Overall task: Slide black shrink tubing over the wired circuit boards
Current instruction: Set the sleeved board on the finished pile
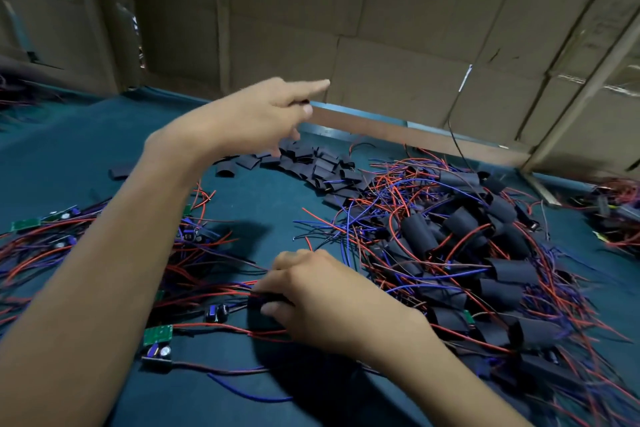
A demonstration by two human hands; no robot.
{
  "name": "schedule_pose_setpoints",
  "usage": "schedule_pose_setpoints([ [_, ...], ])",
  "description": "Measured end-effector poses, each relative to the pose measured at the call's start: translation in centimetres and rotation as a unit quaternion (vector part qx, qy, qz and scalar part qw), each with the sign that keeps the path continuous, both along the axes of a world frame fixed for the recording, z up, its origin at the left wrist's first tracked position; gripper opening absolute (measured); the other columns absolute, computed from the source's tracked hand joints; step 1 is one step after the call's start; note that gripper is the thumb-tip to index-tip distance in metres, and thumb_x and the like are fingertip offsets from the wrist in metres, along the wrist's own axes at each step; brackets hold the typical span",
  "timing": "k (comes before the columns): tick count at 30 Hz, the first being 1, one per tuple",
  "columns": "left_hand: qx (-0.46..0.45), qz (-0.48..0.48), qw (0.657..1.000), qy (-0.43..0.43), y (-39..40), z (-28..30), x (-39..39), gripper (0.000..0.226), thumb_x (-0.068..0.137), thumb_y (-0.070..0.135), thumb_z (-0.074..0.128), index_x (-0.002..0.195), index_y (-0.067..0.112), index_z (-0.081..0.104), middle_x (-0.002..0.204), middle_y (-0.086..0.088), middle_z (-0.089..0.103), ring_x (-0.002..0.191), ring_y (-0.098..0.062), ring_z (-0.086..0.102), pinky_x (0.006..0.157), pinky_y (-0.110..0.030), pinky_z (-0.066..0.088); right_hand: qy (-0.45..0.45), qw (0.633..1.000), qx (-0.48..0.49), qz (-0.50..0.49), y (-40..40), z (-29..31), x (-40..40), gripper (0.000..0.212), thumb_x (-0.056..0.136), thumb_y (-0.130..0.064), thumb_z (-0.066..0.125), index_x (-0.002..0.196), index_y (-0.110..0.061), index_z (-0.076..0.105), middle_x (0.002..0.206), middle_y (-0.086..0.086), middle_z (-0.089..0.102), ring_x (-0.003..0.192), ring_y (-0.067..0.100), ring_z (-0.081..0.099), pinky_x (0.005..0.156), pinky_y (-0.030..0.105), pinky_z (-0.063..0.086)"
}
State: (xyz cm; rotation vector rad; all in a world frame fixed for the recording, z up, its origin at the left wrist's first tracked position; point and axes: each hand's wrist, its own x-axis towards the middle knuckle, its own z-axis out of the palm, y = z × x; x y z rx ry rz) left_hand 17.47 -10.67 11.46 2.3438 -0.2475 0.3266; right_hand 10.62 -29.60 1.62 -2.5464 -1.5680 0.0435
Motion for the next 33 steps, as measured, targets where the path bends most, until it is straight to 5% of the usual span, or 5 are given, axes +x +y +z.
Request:
schedule_pose_setpoints([
  [7,0.072,-0.013,0.997,0.009,1.5,0.5,-1.5,0.053,0.095,0.041,0.065,0.135,0.067,0.043,0.129,0.006,0.063,0.091,-0.014,0.072,0.097,-0.045,0.055,0.069,0.985,0.157,-0.021,-1.4,4.3,-0.3,0.018,0.091,-0.015,0.069,0.108,-0.015,0.077,0.096,0.007,0.065,0.09,0.022,0.063,0.085,0.03,0.049],
  [13,-0.017,-0.063,0.997,0.032,1.2,1.2,-2.6,0.06,0.081,0.031,0.081,0.135,0.045,0.058,0.114,0.006,0.074,0.106,-0.007,0.07,0.101,-0.037,0.054,0.216,0.912,0.334,-0.097,-7.0,10.0,1.5,0.011,0.093,-0.006,0.07,0.095,-0.015,0.076,0.062,-0.009,0.064,0.046,0.003,0.057,0.05,0.013,0.041],
  [20,-0.034,-0.117,0.992,0.009,-0.5,1.4,-3.3,0.045,0.081,0.017,0.082,0.124,0.02,0.07,0.107,0.006,0.077,0.105,-0.004,0.07,0.099,-0.019,0.051,0.169,0.844,0.476,-0.18,-13.0,13.0,3.5,0.021,0.077,-0.029,0.083,0.094,-0.017,0.079,0.072,0.027,0.061,0.05,0.01,0.045,0.043,0.015,0.032],
  [25,-0.036,-0.138,0.99,0.0,-1.0,1.4,-3.5,0.043,0.083,0.016,0.083,0.123,0.025,0.071,0.11,0.005,0.076,0.11,-0.006,0.068,0.106,-0.035,0.049,0.151,0.836,0.484,-0.21,-14.7,12.8,5.1,0.031,0.073,-0.041,0.079,0.093,-0.017,0.079,0.075,0.017,0.069,0.05,0.012,0.053,0.039,0.015,0.033],
  [33,-0.025,-0.123,0.992,0.01,-1.8,1.4,-3.8,0.041,0.083,0.013,0.081,0.121,0.023,0.071,0.11,0.005,0.076,0.109,-0.004,0.068,0.105,-0.034,0.051,0.186,0.781,0.566,-0.189,-14.2,12.8,5.3,0.012,0.077,-0.027,0.075,0.078,-0.016,0.078,0.071,0.008,0.068,0.051,0.015,0.052,0.037,0.017,0.029],
])
